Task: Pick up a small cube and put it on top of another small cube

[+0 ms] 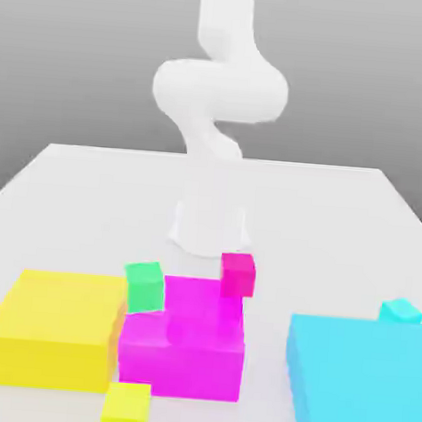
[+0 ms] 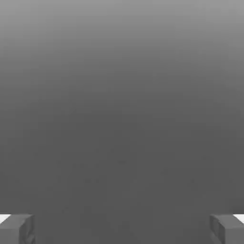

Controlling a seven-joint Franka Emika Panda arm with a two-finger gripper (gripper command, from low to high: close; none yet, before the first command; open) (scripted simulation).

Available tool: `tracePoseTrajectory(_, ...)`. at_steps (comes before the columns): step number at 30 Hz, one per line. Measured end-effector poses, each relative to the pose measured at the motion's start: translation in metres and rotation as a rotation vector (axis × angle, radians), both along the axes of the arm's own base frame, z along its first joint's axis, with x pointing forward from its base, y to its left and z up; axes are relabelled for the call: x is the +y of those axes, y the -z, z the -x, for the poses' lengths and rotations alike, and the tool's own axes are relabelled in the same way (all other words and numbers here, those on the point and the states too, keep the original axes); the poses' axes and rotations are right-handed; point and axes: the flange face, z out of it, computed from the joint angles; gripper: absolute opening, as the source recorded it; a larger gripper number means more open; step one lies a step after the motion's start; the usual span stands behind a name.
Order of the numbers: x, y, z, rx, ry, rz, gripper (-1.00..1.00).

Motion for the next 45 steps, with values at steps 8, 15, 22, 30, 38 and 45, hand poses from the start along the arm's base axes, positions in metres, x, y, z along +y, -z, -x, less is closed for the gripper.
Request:
tracePoseTrajectory(8,0.057,0.083,-0.051,0.185,-0.159,-0.157,0.0)
tracePoseTrajectory(15,0.122,0.161,-0.07,0.36,-0.257,-0.23,0.0)
tracePoseTrajectory(22,0.19,0.242,-0.065,0.531,-0.319,-0.245,0.0)
tracePoseTrajectory(30,0.255,0.329,-0.032,0.694,-0.349,-0.193,0.0)
tracePoseTrajectory(38,0.304,0.403,0.02,0.798,-0.363,-0.081,0.0)
tracePoseTrajectory(45,0.323,0.453,0.062,0.822,-0.344,0.037,0.0)
